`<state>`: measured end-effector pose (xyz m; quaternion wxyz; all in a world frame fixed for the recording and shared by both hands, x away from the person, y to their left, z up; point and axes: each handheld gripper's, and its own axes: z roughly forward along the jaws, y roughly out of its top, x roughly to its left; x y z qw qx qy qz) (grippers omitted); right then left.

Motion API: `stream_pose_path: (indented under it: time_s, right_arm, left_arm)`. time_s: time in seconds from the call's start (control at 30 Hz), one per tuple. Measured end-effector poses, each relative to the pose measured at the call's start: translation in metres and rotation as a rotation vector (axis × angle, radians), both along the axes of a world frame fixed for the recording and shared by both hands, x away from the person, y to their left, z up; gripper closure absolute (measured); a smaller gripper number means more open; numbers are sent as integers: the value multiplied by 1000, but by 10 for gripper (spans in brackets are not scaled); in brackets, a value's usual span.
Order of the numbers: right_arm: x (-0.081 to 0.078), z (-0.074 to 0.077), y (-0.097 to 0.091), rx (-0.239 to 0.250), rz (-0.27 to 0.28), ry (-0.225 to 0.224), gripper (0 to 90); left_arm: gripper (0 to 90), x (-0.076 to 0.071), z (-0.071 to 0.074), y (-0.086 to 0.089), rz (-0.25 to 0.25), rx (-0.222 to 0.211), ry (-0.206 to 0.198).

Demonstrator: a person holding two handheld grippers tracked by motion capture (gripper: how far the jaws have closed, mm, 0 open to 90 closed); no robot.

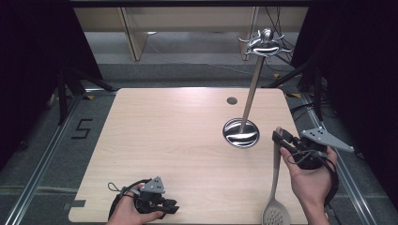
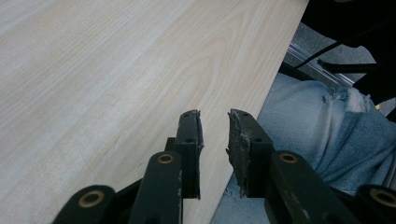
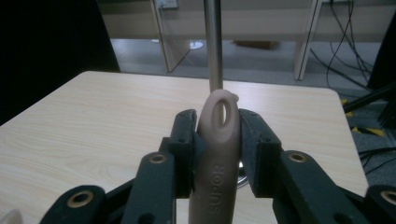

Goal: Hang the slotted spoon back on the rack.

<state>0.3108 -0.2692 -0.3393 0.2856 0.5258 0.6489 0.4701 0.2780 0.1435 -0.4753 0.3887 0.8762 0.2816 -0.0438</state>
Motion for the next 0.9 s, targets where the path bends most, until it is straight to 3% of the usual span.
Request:
stream_pose_path:
  time_s: [0.07,0.2,0.3,0.43,0.5,0.6,0.67,0.73,0.77,0.9]
  right_arm:
    - [-1,2,1,1,-4,-25,687]
    - [-2,5,2,-5,12,-36,687]
    - [-1,8,3,-23,24,-80,687]
    - [-4,13,4,-4,13,-89,687]
    - [-4,16,2,-19,23,-118,687]
    - [-6,18,3,-7,11,-115,687]
    - [-8,19,2,-24,11,-136,688]
    - [-11,21,2,-34,5,-132,688]
    - [-10,21,2,-27,6,-155,688]
    - [-10,22,2,-24,2,-160,687]
  left_arm:
    - [726,1,0,0,-1,-13,-4]
    - [726,2,-1,2,-1,10,-1]
    - [726,6,-1,3,-8,6,-12]
    - [727,8,1,1,-12,7,-21]
    - [727,7,1,-1,0,-8,-12]
    - [729,7,2,-1,-22,1,-34]
    - [730,4,1,-1,-4,-16,-12]
    - [729,4,1,1,-11,-2,-22]
    - [730,4,1,1,-11,-2,-22]
    - [729,3,3,3,1,-15,-24]
